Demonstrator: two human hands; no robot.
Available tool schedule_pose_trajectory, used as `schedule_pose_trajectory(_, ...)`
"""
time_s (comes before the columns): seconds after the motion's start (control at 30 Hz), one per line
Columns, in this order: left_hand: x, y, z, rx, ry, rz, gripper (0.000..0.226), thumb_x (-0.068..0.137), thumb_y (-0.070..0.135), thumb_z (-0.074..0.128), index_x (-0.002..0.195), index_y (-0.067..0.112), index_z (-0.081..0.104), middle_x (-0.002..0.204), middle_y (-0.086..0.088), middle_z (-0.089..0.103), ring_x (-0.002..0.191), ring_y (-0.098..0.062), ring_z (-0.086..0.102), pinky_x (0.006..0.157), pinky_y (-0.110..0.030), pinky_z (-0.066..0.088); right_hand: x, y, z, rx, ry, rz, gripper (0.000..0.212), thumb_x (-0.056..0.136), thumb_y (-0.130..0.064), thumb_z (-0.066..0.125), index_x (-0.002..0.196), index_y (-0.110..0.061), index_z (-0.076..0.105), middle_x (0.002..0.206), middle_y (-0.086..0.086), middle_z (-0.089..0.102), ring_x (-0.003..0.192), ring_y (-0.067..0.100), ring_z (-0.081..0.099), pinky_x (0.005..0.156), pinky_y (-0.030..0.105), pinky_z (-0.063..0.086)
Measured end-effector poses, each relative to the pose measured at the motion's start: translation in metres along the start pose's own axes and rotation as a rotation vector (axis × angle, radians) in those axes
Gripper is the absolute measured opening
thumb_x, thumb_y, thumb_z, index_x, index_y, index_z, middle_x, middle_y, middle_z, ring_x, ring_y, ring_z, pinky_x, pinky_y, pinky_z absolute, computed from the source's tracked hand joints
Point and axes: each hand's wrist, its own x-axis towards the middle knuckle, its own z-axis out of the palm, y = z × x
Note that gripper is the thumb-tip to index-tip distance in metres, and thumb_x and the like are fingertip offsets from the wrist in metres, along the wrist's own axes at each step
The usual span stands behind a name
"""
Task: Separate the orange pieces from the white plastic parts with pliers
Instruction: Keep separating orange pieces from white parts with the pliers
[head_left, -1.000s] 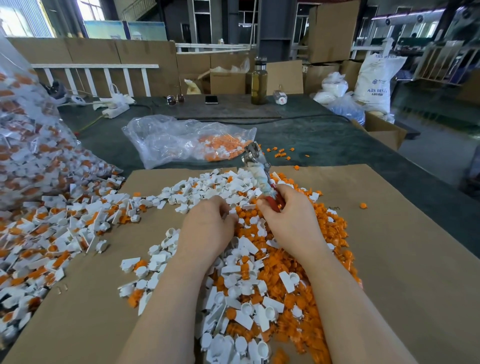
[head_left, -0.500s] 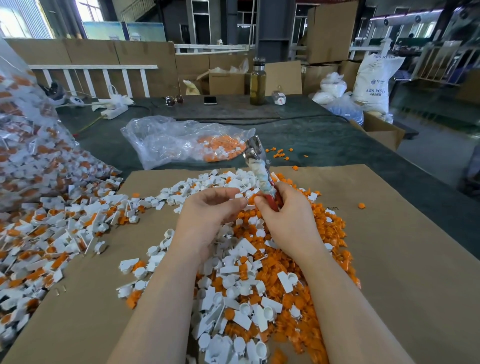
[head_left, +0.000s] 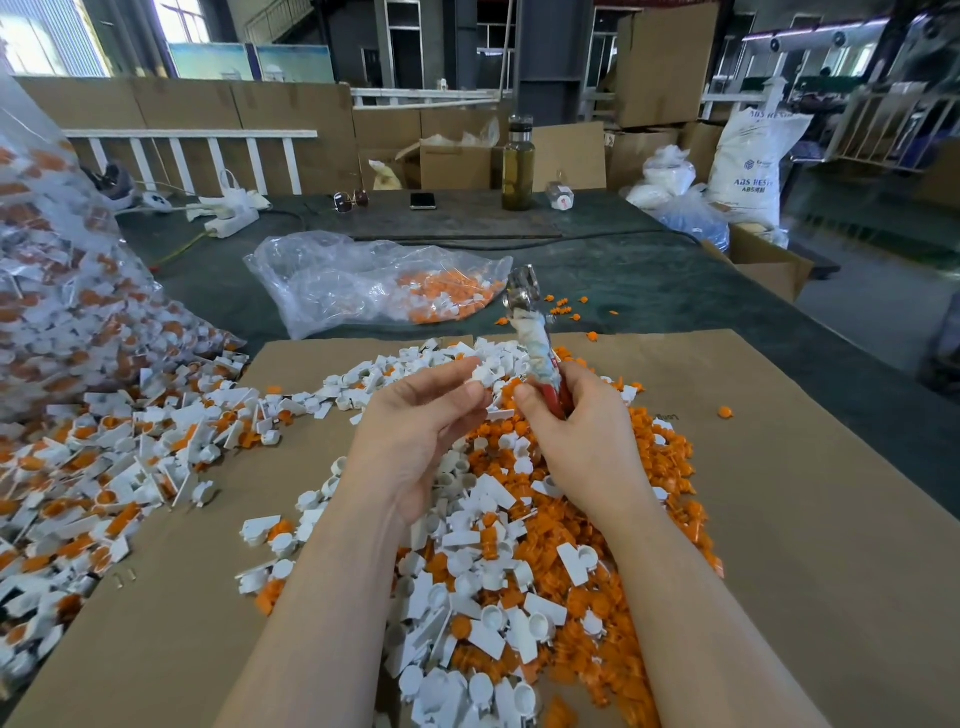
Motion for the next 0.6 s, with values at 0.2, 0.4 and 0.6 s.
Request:
schedule_pose_trajectory(0.2, -0.001, -0.0014, 0.0024, 0.139, 0.085, 0.081, 0.029, 0.076, -0.005, 0.076, 0.097, 0.014, 0.07, 0.08, -0.013, 0.071, 0.077, -0.022, 0.073, 0.07, -0.027, 0.059, -0.0005, -0.0003, -0.0005, 0.075, 0.021, 0.004, 0.006, 0.094, -0.035, 0.061, 0.092, -0.029, 0.06, 0.076, -0.014, 0.061, 0.073, -0.007, 0.058, 0.057, 0.007, 0.043)
schedule_pose_trajectory(0.4, -0.0039, -0.0029, 0.0044, 0.267, 0.086, 0.133, 0.027, 0.081, -0.006, 0.074, 0.1, 0.014, 0.073, 0.073, -0.006, 0.072, 0.073, -0.02, 0.075, 0.065, -0.023, 0.058, -0.0018, -0.0025, -0.0024, 0.17, 0.021, -0.016, 0.009, 0.094, -0.028, 0.062, 0.096, -0.02, 0.061, 0.064, -0.021, 0.055, 0.062, -0.014, 0.052, 0.055, 0.003, 0.039)
schedule_pose_trajectory(0.6, -0.0032, -0.0062, 0.0089, 0.395, 0.116, 0.151, 0.016, 0.087, 0.009, 0.073, 0.086, 0.025, 0.076, 0.068, 0.004, 0.074, 0.059, -0.007, 0.069, 0.06, -0.019, 0.057, -0.0019, -0.0036, -0.0032, 0.233, -0.02, -0.014, 0.008, 0.095, -0.027, 0.061, 0.094, -0.02, 0.061, 0.064, -0.03, 0.057, 0.066, -0.01, 0.055, 0.059, 0.005, 0.041)
